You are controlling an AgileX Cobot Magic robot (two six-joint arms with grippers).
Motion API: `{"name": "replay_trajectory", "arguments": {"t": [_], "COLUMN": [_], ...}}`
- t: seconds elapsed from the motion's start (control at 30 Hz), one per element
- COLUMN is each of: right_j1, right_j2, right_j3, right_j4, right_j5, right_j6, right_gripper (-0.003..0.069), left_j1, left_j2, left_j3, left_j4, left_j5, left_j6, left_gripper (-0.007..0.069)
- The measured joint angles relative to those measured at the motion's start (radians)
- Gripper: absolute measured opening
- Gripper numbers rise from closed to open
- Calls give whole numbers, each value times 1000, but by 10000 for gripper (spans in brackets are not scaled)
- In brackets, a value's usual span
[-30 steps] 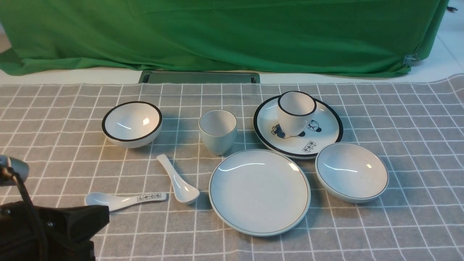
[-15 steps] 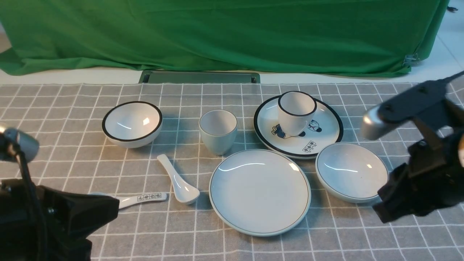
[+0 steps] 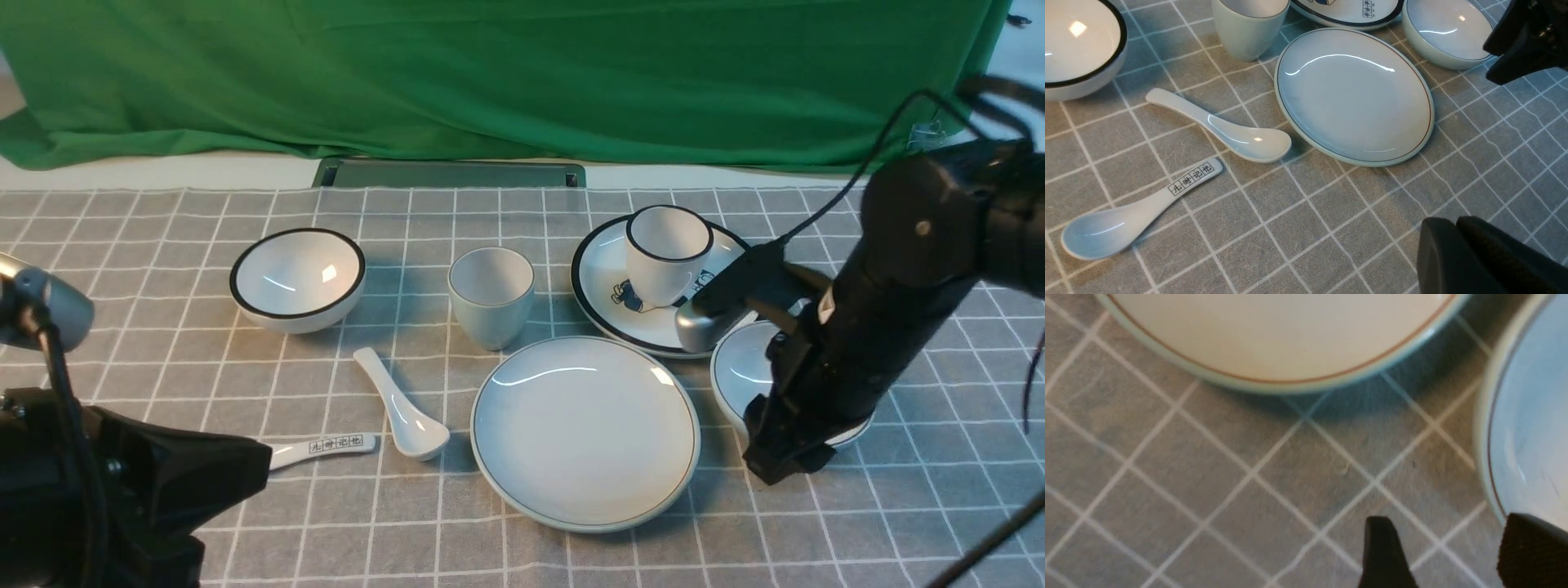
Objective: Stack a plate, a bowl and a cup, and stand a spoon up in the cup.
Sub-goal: Use the right arm to grab a blue rice bowl, then use the right arm to put the blue rice bowl into the blue large plate in the middle
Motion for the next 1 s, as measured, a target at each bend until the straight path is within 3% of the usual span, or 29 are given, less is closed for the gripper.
{"name": "replay_trajectory", "arguments": {"t": [0.23, 0.37, 0.63, 0.73, 0.83, 1.0], "right_j1": [-28, -30, -30, -26, 1, 164], "right_j2": [113, 136, 109, 65, 14, -85], "right_j3": [-1, -1, -15, -22, -32, -93], "right_j4": [-2, -4, -4, -16, 3, 67], "right_j5": [-113, -130, -133, -111, -58, -24], "right_j6": [-98, -123, -129, -95, -57, -34], "right_gripper": [406, 351, 106, 76, 74, 74], "left_j1": [0, 0, 0, 0, 0, 0], "left_j2": [0, 0, 0, 0, 0, 0], "left_j3": [0, 0, 0, 0, 0, 1], "left_j4": [1, 1, 1, 1, 1, 1], "left_j5": [0, 0, 6, 11, 11, -35], "left_j6": [5, 5, 5, 5, 16, 28], "left_gripper": [17, 17, 17, 17, 17, 17]}}
